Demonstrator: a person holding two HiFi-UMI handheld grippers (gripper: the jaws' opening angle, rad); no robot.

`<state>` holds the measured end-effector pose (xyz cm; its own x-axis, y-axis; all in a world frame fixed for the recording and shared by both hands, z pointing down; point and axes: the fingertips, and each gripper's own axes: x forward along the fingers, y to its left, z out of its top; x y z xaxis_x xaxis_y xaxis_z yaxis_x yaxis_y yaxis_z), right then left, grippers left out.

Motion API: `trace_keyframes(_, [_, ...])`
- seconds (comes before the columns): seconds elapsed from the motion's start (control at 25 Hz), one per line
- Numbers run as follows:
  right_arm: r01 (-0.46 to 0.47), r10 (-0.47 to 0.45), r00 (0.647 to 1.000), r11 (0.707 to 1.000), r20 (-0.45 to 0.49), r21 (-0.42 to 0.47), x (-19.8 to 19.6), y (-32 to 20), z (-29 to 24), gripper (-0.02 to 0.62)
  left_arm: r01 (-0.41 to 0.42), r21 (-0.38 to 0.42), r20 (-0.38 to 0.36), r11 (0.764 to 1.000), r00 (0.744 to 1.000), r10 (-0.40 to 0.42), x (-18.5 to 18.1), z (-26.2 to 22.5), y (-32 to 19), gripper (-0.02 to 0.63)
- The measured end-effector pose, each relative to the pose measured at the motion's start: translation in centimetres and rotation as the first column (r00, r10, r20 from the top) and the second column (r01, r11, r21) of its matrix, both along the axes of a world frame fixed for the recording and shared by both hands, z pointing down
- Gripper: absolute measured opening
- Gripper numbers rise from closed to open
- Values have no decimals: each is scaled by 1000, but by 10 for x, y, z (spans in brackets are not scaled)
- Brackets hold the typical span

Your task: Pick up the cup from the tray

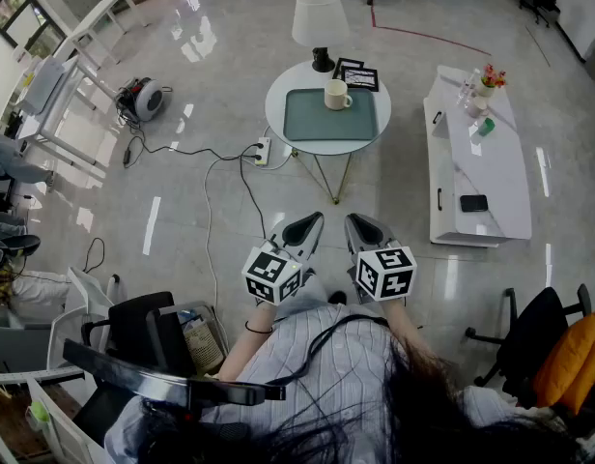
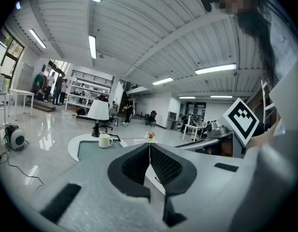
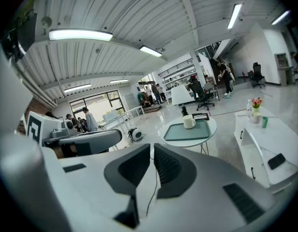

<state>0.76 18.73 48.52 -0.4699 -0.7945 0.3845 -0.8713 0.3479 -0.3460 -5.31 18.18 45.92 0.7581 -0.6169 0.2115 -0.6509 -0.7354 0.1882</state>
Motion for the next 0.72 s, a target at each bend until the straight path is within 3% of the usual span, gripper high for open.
trace_keyframes(0.72, [2,-1,1000,999,24,-41,3,-19,19,44,49,-36,-6,998,999,-49,-12,11,-21,14])
